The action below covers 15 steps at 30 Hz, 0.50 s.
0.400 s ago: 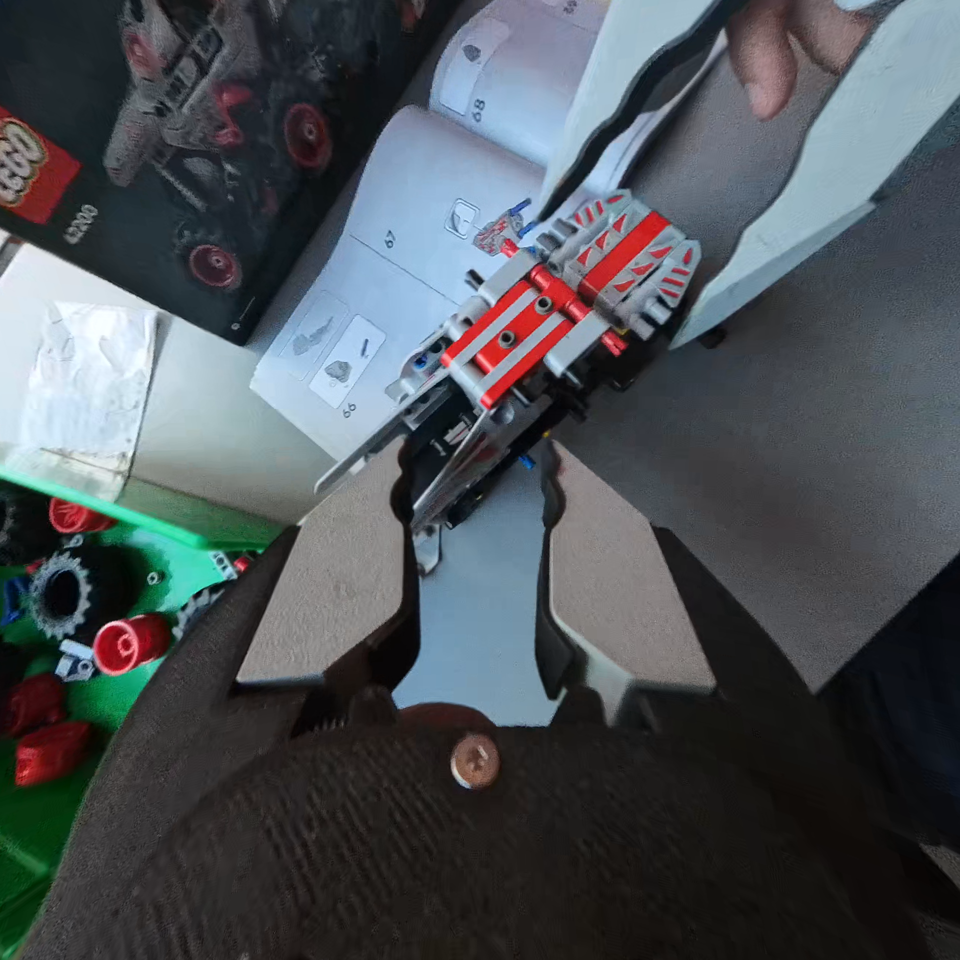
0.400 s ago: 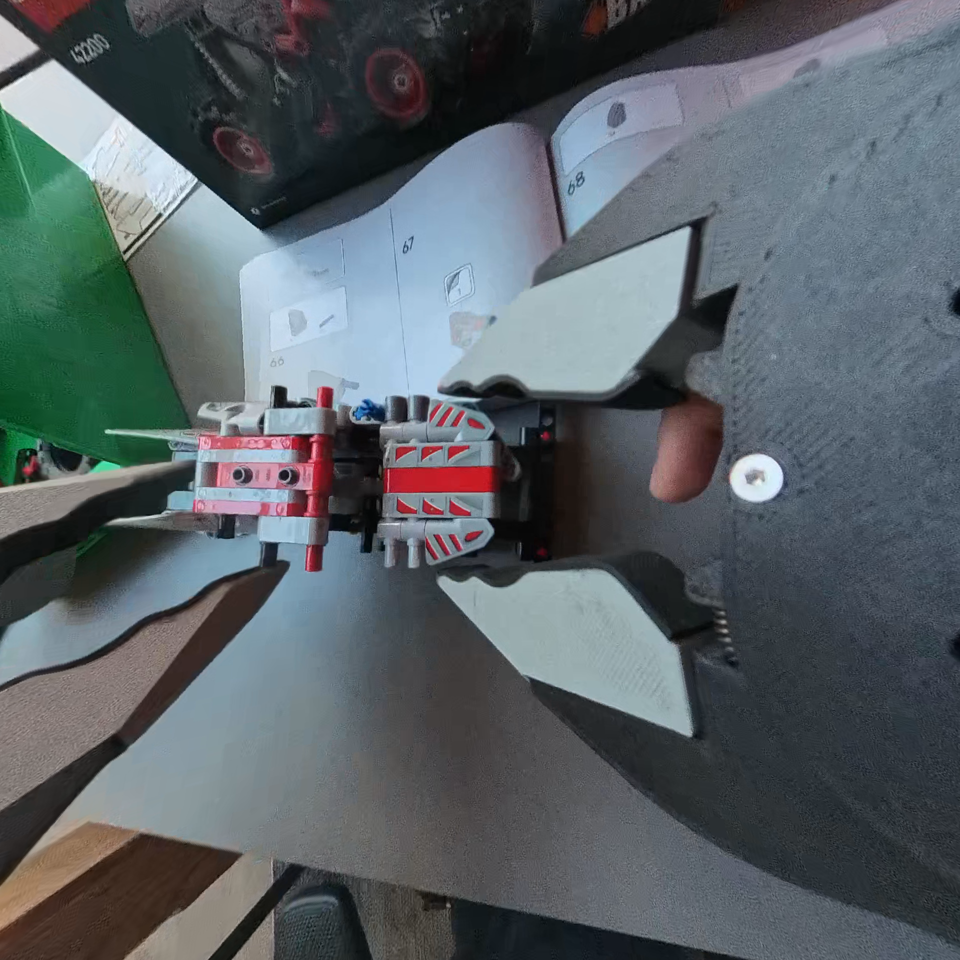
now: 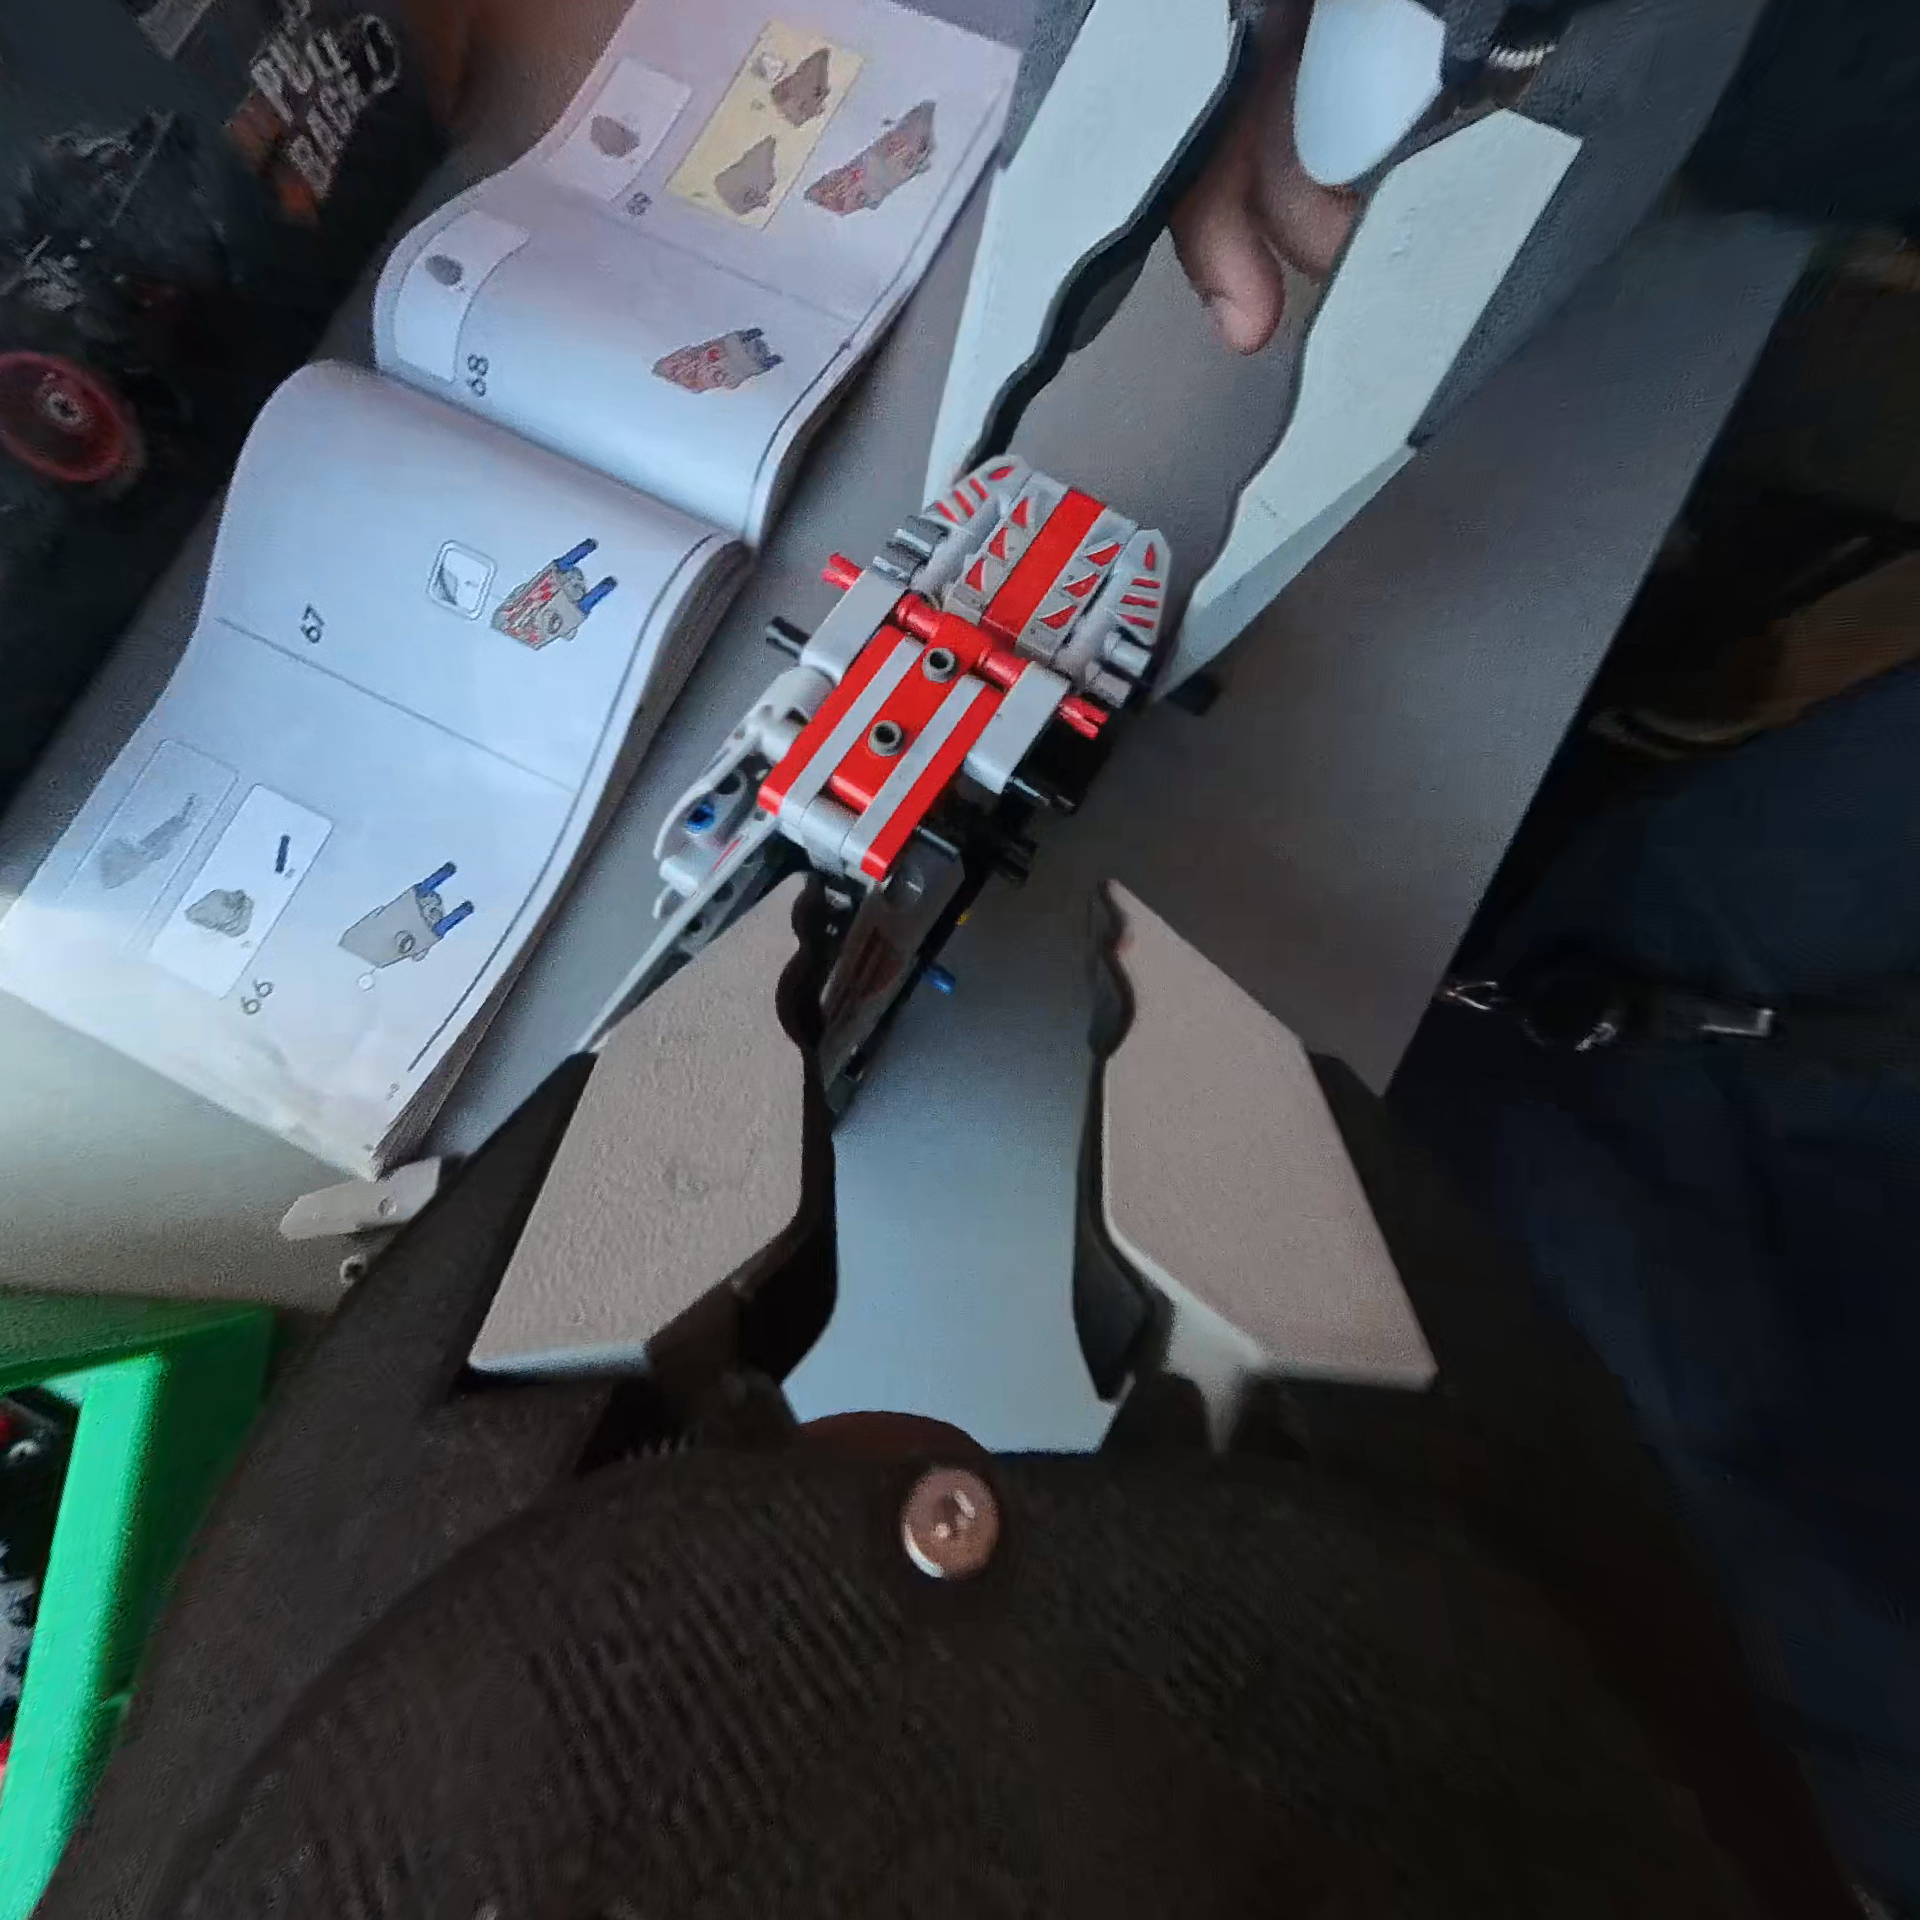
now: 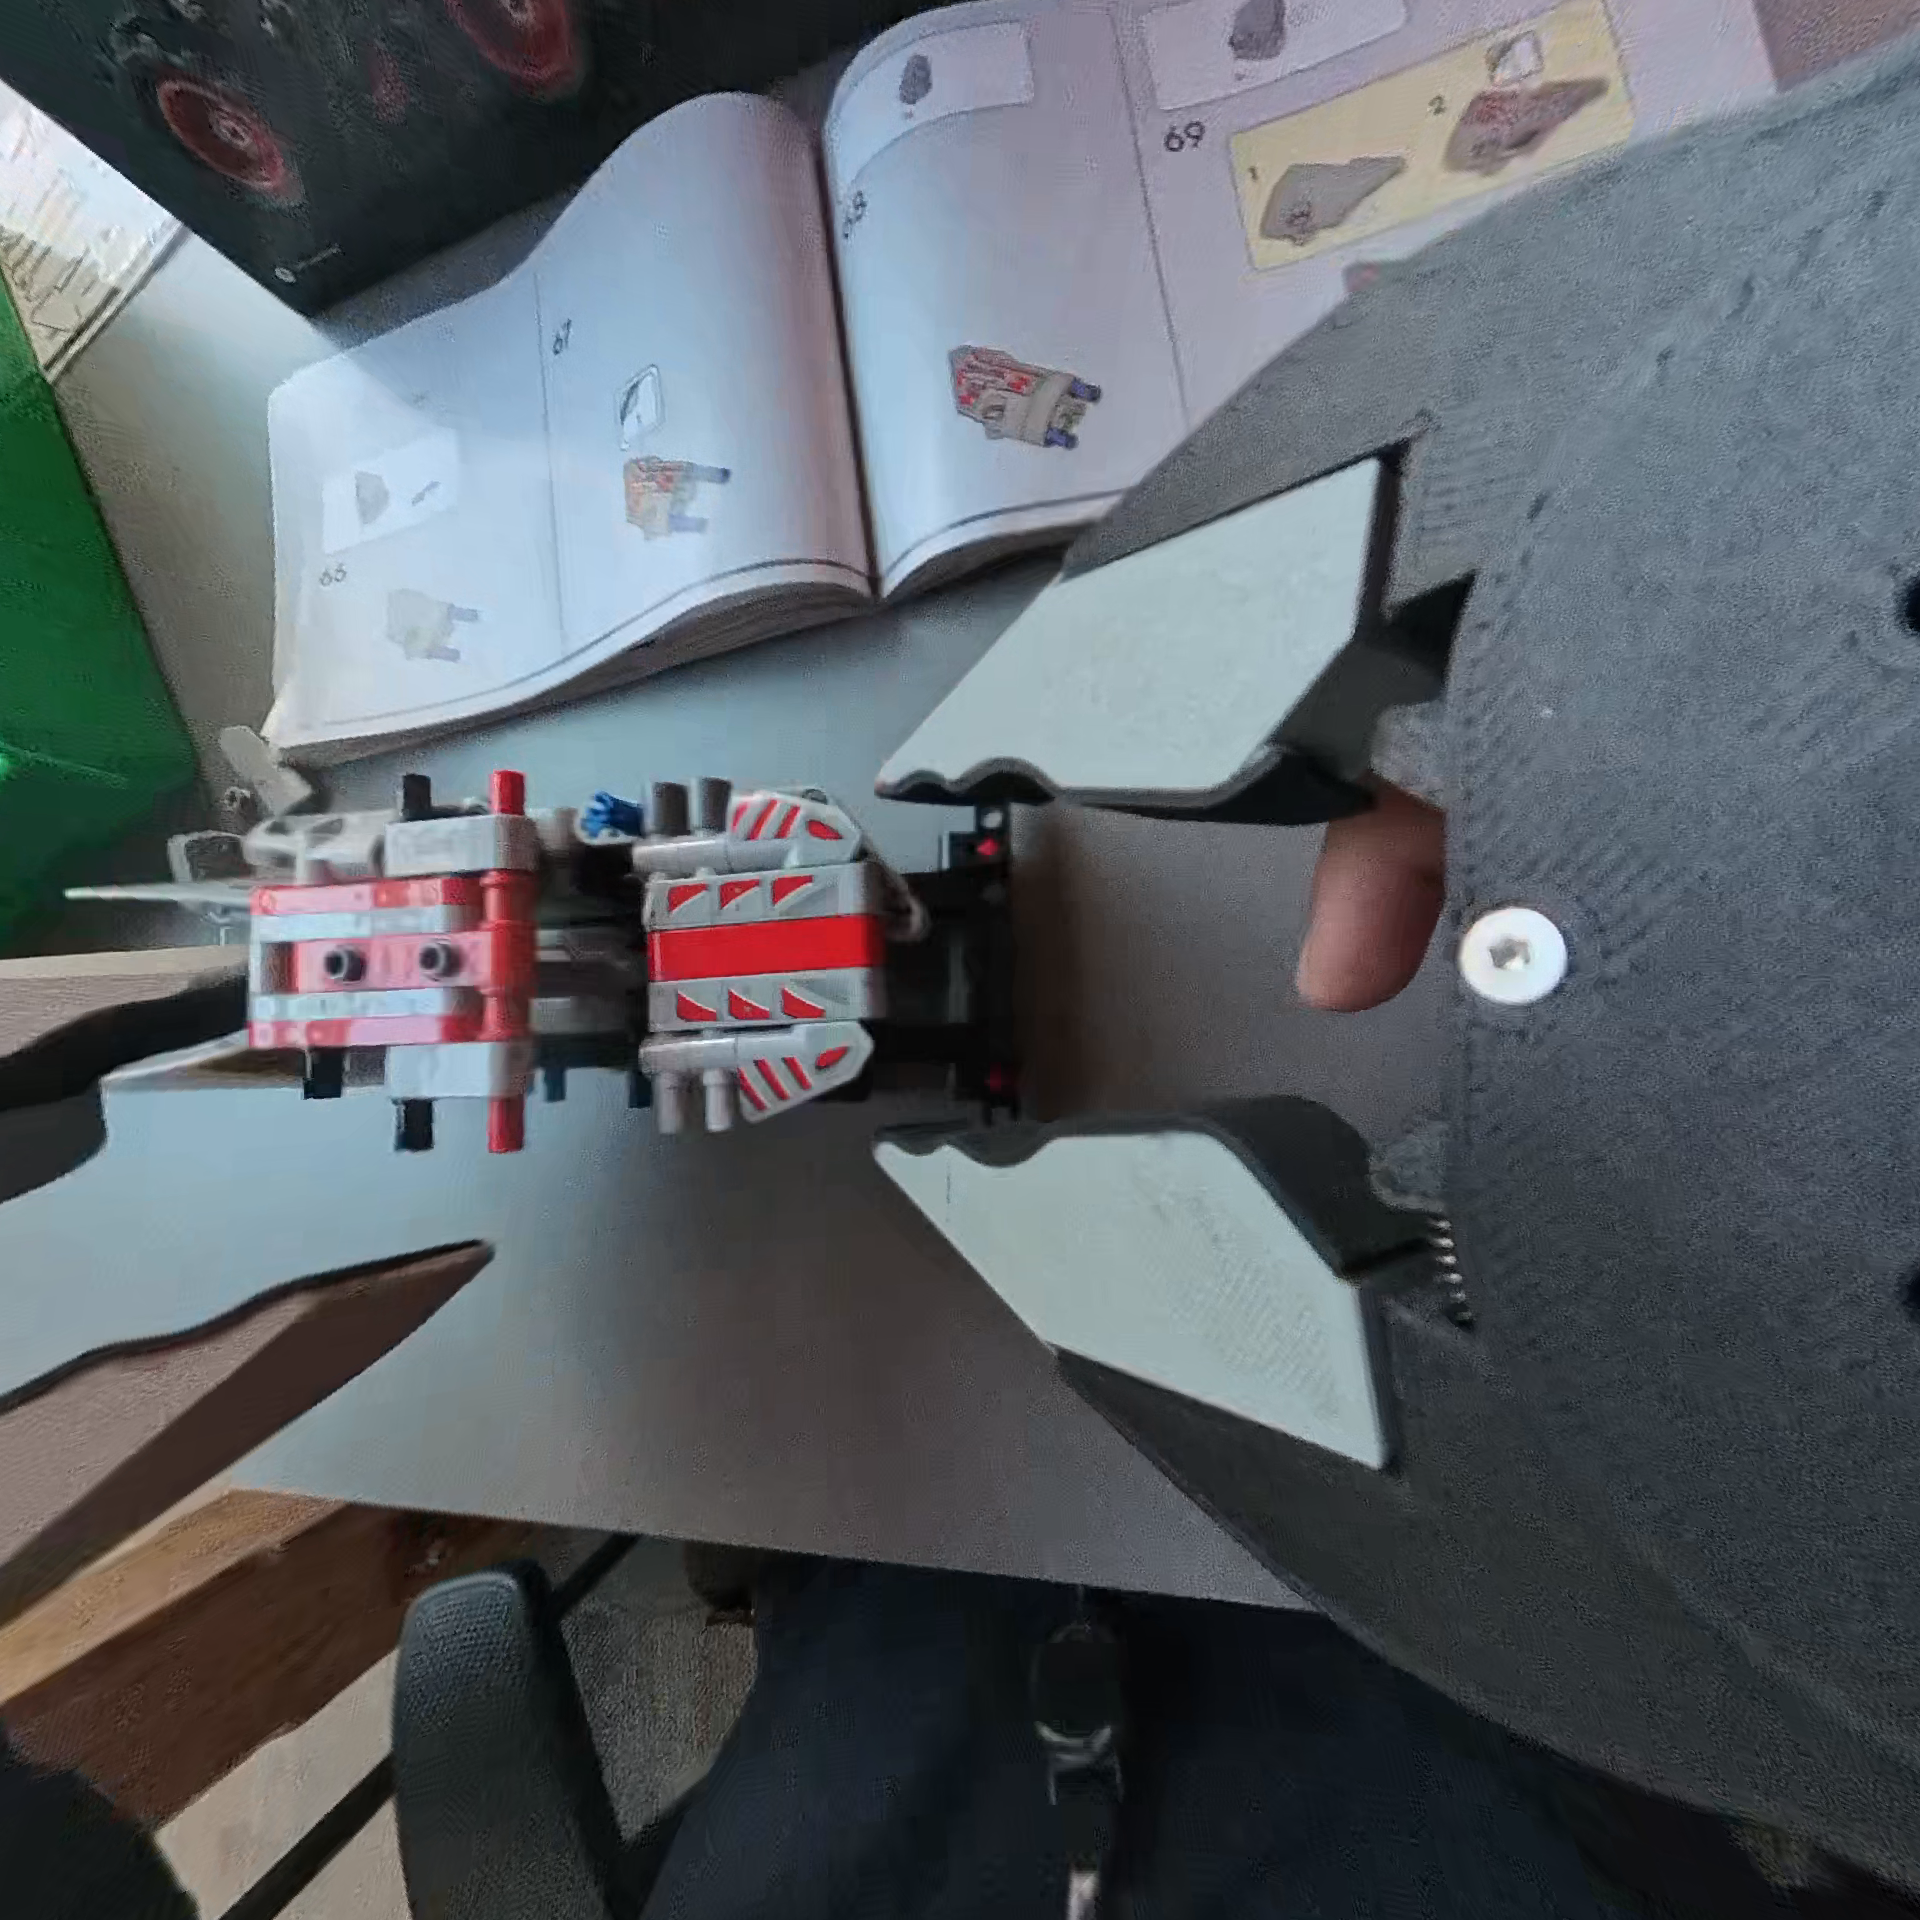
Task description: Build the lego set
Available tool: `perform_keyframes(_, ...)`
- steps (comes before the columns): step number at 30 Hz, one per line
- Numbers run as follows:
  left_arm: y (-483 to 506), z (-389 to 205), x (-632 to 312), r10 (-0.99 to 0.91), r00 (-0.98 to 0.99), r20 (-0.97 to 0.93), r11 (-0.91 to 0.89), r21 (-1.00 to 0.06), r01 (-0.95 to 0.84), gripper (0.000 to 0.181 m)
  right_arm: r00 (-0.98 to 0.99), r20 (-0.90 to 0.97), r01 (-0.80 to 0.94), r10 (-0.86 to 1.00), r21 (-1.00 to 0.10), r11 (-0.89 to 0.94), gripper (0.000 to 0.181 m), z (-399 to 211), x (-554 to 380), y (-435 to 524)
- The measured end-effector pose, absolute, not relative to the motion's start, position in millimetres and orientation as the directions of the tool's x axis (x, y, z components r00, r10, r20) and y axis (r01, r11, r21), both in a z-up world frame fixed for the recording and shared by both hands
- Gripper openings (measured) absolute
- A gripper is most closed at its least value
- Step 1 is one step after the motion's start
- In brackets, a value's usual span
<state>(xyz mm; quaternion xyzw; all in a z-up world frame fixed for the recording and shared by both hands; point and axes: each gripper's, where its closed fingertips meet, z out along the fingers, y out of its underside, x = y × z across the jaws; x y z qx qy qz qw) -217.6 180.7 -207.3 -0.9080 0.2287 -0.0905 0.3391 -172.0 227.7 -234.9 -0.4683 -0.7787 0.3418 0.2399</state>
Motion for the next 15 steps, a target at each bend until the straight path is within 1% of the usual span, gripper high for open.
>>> perform_keyframes(1, 179, -203, -213, -0.498, 0.867, 0.025, -0.647, -0.677, -0.352, 0.052, -0.452, 0.051, 0.56, 0.891, -0.761, 0.328, 0.062, -236, -163, 229)
perform_keyframes(3, 176, -190, -210, -0.537, 0.841, 0.062, -0.599, -0.731, -0.328, 0.052, -0.451, 0.054, 0.531, 0.891, -0.786, 0.316, 0.061, -235, -150, 238)
perform_keyframes(6, 178, -166, -229, -0.552, 0.831, 0.072, -0.517, -0.812, -0.272, 0.055, -0.397, -0.004, 0.517, 0.918, -0.827, 0.22, 0.06, -231, -139, 265)
perform_keyframes(8, 187, -155, -254, -0.518, 0.854, 0.045, -0.465, -0.853, -0.237, 0.055, -0.341, -0.043, 0.505, 0.939, -0.851, 0.144, 0.058, -220, -137, 287)
perform_keyframes(10, 198, -150, -279, -0.484, 0.875, 0.01, -0.423, -0.878, -0.224, 0.056, -0.291, -0.074, 0.441, 0.954, -0.895, 0.065, 0.052, -202, -137, 306)
perform_keyframes(12, 212, -142, -301, -0.437, 0.9, 0.002, -0.379, -0.907, -0.182, 0.057, -0.238, -0.11, 0.397, 0.965, -0.918, -0.007, 0.05, -192, -137, 324)
perform_keyframes(15, 224, -127, -322, -0.394, 0.918, 0.039, -0.33, -0.939, -0.102, 0.062, -0.136, -0.071, 0.382, 0.988, -0.924, -0.014, 0.049, -195, -137, 354)
